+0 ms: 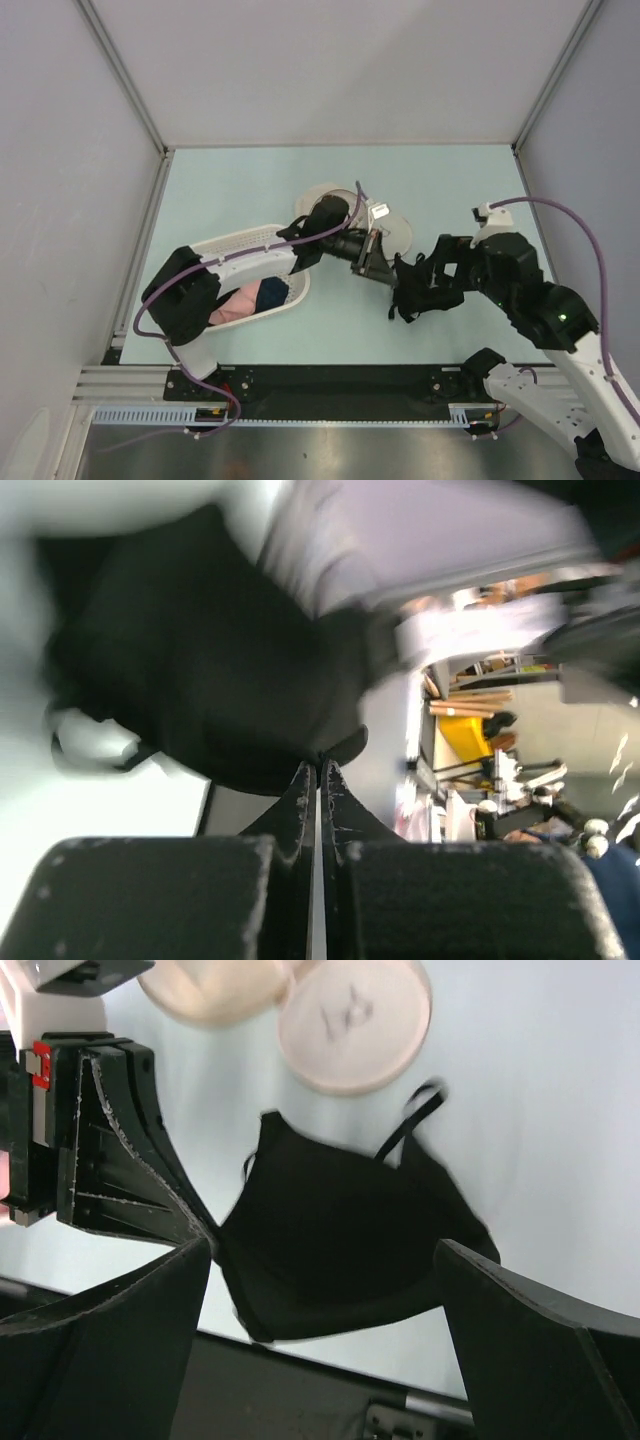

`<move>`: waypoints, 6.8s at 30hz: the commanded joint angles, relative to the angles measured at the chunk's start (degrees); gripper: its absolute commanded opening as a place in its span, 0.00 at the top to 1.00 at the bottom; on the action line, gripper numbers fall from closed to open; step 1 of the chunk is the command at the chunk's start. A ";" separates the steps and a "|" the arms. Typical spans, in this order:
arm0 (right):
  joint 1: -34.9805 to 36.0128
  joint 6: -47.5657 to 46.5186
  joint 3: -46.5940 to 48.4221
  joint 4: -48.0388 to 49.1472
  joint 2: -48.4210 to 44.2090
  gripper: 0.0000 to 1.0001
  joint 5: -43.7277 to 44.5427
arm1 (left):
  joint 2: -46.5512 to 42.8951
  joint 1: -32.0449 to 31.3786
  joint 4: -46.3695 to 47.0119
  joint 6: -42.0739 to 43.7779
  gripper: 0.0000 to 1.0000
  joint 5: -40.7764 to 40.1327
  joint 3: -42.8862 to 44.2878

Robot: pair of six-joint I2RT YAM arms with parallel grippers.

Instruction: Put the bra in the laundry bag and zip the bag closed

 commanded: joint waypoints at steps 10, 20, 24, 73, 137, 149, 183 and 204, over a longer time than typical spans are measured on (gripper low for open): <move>-2.91 8.88 -18.37 16.70 5.91 0.04 -14.60 | -9.98 3.76 -15.70 12.49 1.00 -10.38 -20.34; -4.49 11.77 -28.91 30.22 11.80 0.22 -21.98 | -15.53 6.48 -26.25 16.01 1.00 -13.99 -20.09; -4.41 17.03 -34.62 38.49 15.13 0.26 -27.42 | -16.40 6.83 -29.16 17.06 1.00 -13.82 -19.21; -37.72 19.61 -47.56 51.43 10.91 0.00 -46.95 | -2.43 -0.37 -47.71 21.02 1.00 -31.13 18.84; -38.42 22.32 -59.68 67.51 6.61 0.28 -51.34 | 33.52 -5.12 -43.75 22.43 0.79 -12.58 49.08; -38.42 22.76 -59.24 69.00 10.74 0.37 -51.17 | 10.60 3.66 -42.88 24.18 0.31 -16.45 37.77; -36.57 25.92 -27.08 40.01 9.08 1.00 -59.52 | -38.99 14.57 -27.50 14.52 0.31 -16.62 -12.53; -31.13 46.22 -23.21 27.35 1.34 1.00 -50.82 | -23.55 -33.15 -0.34 59.67 0.06 -87.29 -8.84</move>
